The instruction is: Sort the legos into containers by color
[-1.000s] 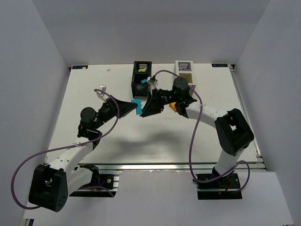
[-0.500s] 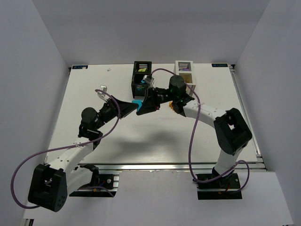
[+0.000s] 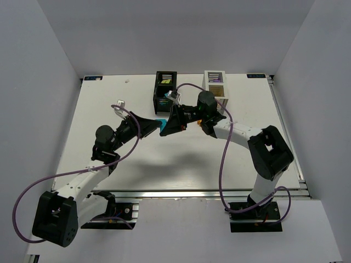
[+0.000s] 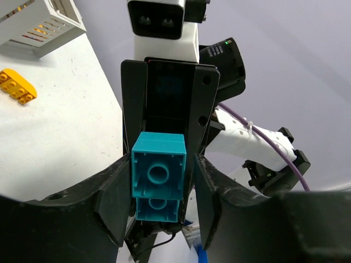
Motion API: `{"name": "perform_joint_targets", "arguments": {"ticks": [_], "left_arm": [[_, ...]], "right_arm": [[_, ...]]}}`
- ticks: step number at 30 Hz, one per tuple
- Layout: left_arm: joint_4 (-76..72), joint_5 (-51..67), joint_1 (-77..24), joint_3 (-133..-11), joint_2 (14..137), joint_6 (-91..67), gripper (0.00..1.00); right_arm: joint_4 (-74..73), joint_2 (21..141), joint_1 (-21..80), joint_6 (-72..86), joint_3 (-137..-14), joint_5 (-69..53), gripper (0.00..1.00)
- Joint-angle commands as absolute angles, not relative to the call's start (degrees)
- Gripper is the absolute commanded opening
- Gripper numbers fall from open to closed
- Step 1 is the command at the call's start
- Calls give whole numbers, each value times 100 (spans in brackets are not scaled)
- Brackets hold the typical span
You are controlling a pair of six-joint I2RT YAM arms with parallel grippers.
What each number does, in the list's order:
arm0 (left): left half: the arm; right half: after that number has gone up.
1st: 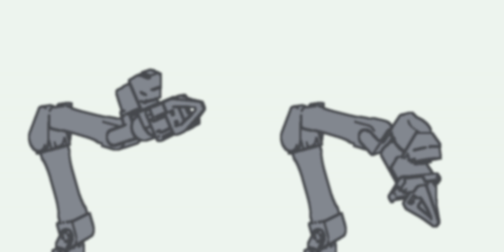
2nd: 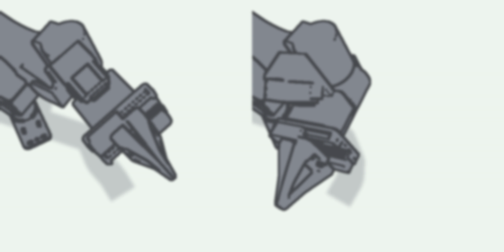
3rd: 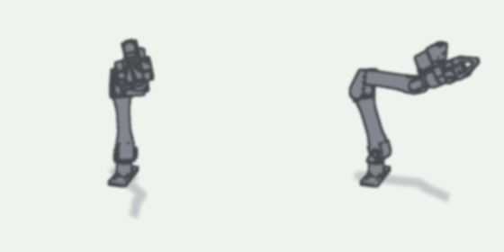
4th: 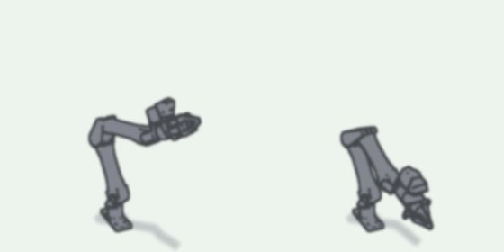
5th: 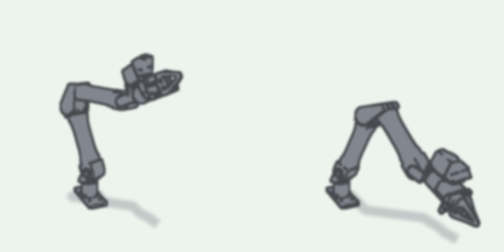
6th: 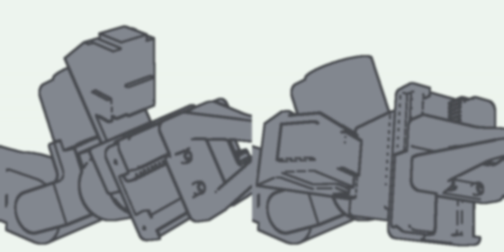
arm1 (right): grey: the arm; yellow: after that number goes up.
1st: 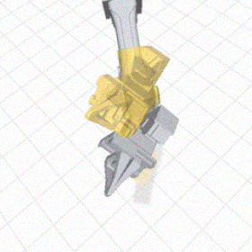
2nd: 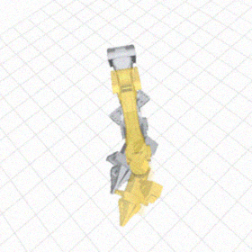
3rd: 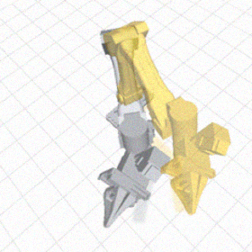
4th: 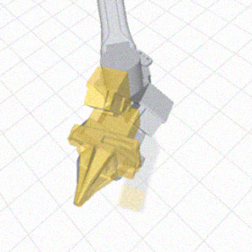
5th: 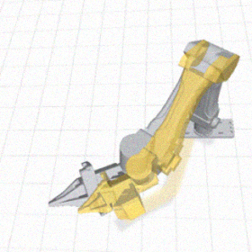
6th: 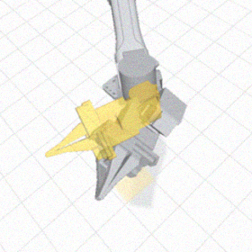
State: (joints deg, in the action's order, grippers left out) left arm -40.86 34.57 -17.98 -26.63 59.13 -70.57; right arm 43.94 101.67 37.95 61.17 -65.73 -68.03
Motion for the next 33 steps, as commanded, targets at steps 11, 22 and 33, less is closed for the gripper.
{"name": "perform_joint_targets", "arguments": {"ticks": [11, 22, 33], "left_arm": [[-4306, 3384, -1802, -2839, 5809, -7101, 32], [-3982, 3849, -1082, -3076, 5739, -6926, 5], [-1226, 3420, -809, -5672, 7548, -5090, 5]], "right_arm": [[4808, 10028, 3771, 6161, -6557, -6899, 0], [4632, 9862, 3156, 5871, -6372, -7031, 0], [-1209, 9239, 2690, 250, -7488, -5636, 0]]}}
